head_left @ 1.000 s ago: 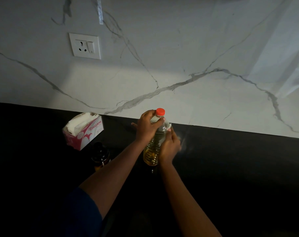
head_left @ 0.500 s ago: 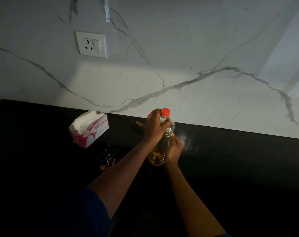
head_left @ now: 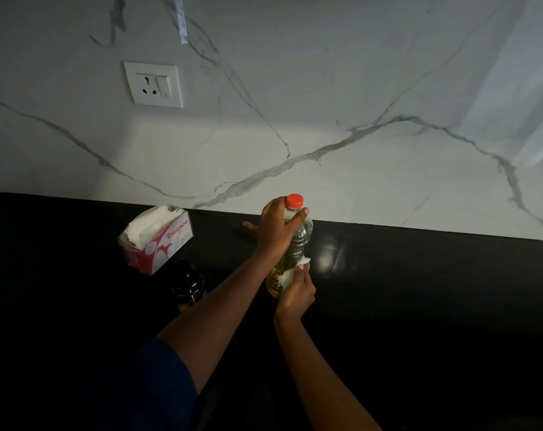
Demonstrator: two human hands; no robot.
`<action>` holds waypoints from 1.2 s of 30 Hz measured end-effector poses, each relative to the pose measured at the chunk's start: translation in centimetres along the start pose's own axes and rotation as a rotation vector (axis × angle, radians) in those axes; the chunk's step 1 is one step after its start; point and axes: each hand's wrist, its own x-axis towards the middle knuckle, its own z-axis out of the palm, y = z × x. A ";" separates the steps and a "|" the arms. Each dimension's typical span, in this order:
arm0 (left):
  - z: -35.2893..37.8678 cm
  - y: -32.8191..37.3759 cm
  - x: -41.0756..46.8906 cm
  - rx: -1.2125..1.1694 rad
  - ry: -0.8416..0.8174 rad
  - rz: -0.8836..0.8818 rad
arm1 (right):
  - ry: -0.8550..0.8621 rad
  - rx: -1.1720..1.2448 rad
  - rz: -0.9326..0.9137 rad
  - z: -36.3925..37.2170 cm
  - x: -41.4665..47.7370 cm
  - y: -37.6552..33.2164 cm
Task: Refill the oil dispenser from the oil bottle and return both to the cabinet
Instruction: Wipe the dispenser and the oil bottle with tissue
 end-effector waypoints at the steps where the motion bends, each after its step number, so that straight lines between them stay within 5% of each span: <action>1: 0.0 0.1 0.0 0.000 0.005 0.004 | -0.007 0.047 -0.026 0.5 -0.4 -0.8; 9: -0.2 0.1 0.0 -0.013 -0.006 0.051 | -0.030 -0.050 -0.252 1.5 -0.7 -2.5; 18: -0.2 -0.2 0.1 0.019 -0.021 -0.006 | -0.028 -0.226 0.221 -1.9 1.6 1.9; 28: -0.8 0.4 0.4 -0.140 -0.121 -0.056 | -0.079 0.106 -0.173 0.5 1.1 -6.5; 36: -1.6 0.4 0.7 -0.218 -0.281 -0.056 | -0.366 -0.145 -0.371 1.2 3.3 -10.2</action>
